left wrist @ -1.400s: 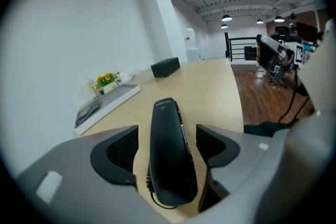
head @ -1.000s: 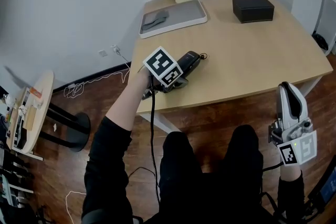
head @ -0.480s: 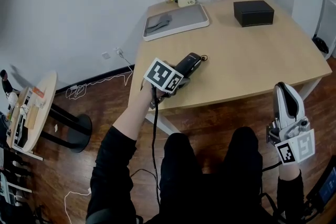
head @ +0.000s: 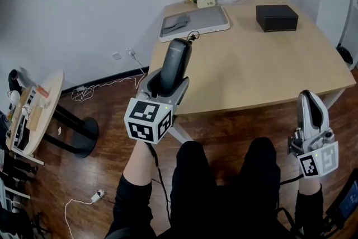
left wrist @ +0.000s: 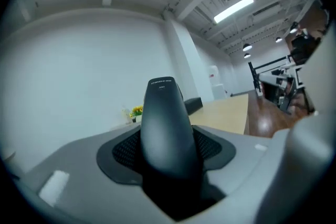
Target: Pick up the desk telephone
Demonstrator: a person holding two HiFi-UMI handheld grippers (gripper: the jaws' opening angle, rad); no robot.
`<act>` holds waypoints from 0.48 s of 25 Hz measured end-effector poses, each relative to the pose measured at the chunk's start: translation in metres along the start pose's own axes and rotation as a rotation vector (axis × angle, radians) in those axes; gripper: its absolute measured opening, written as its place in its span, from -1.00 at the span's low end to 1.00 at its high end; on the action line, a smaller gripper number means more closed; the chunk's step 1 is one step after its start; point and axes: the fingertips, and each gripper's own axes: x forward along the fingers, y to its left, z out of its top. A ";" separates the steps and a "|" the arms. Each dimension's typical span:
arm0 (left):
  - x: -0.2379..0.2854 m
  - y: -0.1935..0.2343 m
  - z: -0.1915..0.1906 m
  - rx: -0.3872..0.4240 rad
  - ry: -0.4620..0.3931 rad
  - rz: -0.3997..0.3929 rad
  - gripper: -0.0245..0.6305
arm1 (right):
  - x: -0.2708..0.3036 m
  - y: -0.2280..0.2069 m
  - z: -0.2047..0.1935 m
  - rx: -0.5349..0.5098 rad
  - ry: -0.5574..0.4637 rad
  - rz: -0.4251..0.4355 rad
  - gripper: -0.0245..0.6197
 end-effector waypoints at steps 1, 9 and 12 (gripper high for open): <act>-0.017 0.001 0.010 -0.013 -0.056 0.032 -0.11 | 0.000 0.000 0.001 -0.002 -0.003 0.001 -0.83; -0.106 -0.002 0.044 0.013 -0.252 0.228 -0.11 | -0.001 0.008 0.008 -0.024 -0.017 -0.005 -0.85; -0.117 -0.005 0.045 0.015 -0.290 0.261 -0.11 | -0.001 0.011 0.014 -0.032 -0.033 -0.016 -0.88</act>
